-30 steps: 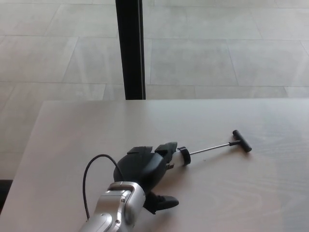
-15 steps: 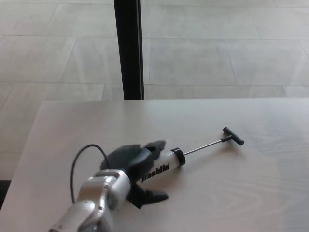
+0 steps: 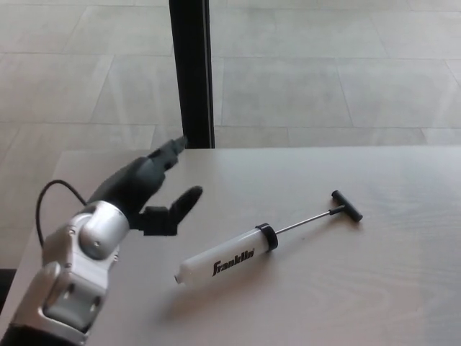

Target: The robot uses its left hand to lift the air pump kept on the middle of the desk and use the right hand to pull out the handle

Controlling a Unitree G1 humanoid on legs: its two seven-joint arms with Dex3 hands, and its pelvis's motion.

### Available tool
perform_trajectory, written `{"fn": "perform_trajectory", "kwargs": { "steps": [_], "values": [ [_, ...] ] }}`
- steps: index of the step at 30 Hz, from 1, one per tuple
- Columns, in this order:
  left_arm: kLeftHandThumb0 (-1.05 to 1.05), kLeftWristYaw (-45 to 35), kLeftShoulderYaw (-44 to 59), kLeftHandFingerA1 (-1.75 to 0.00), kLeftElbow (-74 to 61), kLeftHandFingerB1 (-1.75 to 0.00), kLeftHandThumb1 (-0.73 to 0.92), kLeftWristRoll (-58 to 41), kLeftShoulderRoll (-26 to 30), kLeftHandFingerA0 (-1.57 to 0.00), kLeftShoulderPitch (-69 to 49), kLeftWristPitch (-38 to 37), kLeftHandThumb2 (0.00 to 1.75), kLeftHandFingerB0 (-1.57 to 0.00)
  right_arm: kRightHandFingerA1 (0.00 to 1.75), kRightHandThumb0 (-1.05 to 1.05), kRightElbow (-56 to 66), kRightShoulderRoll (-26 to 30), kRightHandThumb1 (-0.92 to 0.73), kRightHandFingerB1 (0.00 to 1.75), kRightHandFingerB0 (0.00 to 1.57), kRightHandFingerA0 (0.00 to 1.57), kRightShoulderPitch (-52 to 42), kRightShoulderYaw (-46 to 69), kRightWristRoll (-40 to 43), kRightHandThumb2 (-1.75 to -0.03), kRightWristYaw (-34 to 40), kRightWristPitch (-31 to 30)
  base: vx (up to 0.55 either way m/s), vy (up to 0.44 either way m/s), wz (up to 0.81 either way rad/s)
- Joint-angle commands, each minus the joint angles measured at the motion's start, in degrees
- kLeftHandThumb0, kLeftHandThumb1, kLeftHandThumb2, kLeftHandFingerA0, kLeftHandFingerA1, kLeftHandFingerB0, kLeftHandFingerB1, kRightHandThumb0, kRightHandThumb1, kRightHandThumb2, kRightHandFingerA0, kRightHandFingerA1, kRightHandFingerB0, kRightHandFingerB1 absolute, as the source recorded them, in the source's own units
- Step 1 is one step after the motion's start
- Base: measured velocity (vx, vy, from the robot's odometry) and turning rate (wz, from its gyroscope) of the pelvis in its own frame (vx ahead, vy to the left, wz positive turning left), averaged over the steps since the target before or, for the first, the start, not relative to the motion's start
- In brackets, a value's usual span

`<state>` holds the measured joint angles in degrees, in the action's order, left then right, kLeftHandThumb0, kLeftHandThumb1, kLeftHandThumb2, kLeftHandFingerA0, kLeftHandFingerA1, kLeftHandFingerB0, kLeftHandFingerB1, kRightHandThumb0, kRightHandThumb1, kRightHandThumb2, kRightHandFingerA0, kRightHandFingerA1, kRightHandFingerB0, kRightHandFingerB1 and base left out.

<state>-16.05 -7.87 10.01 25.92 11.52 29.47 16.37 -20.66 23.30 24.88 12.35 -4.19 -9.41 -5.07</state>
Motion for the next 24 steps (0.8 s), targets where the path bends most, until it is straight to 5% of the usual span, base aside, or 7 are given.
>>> {"fn": "perform_trajectory", "kwargs": {
  "steps": [1, 3, 5, 15, 21, 23, 24],
  "values": [
    [-0.93, -9.8, 56.0, -0.48, -14.9, -0.41, 0.71, -48.7, 10.7, 0.0, -6.9, 8.3, 1.14, -0.08, 0.21, -1.03, -5.4, 13.5, -0.73, 0.11, 0.0, 0.0, -5.5, 13.4, 5.3, -1.15, -1.9, 0.7, 0.0, 0.0, 0.0],
    [-0.88, -14.1, 61.7, -0.04, -11.6, -0.12, 0.84, -50.1, 12.7, 0.0, -14.2, 7.4, 0.76, 0.0, 0.22, -1.05, -8.0, 16.4, -0.76, 0.05, 0.0, 0.0, -7.1, 16.9, 6.8, -1.14, -3.1, 3.3, 0.0, 0.0, 0.0],
    [-0.95, -17.7, 69.3, -0.2, -5.8, -0.1, 0.8, -49.6, 14.7, 0.0, -24.1, 7.5, 1.15, 0.0, 0.18, -1.04, -12.8, 21.0, -0.79, 0.01, 0.0, 0.0, -10.5, 21.3, 6.7, -1.14, -1.9, 7.0, 0.0, 0.0, 0.0],
    [-0.83, -13.8, 84.9, -0.37, 20.8, -0.24, 0.73, -51.0, 18.8, 0.0, -43.7, -5.3, 1.13, -0.02, 0.2, -0.86, -30.8, 28.1, -0.7, 0.13, 0.0, 0.0, -23.1, 36.1, 15.2, -1.13, -2.5, 14.4, 0.0, 0.0, 0.0],
    [-0.85, -9.3, 86.2, -0.36, 46.1, -0.26, 0.83, -52.8, 23.5, -0.13, -49.1, -14.1, 0.66, -0.1, 0.28, -0.78, -38.7, 26.3, -0.69, 0.22, 0.02, 0.01, -29.4, 40.2, 17.8, -1.1, 3.8, 17.4, 0.0, 0.0, 0.0],
    [-0.86, -7.2, 84.7, -0.5, 49.4, -0.33, 0.68, -51.2, 23.1, -0.17, -50.6, -14.7, 1.08, 0.0, 0.24, -0.83, -40.9, 25.3, -0.66, 0.19, 0.06, 0.03, -30.1, 41.2, 19.7, -1.09, 3.1, 16.0, 0.0, 0.0, 0.0],
    [-0.38, -6.1, 85.1, -0.49, 50.5, -0.48, 0.45, -51.5, 22.6, -0.01, -50.9, -14.2, 1.06, 0.0, 0.24, -0.93, -41.3, 24.6, -0.72, 0.13, 0.1, 0.04, -30.8, 41.6, 20.2, -1.12, 2.8, 15.7, 0.0, 0.0, 0.0]
  ]
}}
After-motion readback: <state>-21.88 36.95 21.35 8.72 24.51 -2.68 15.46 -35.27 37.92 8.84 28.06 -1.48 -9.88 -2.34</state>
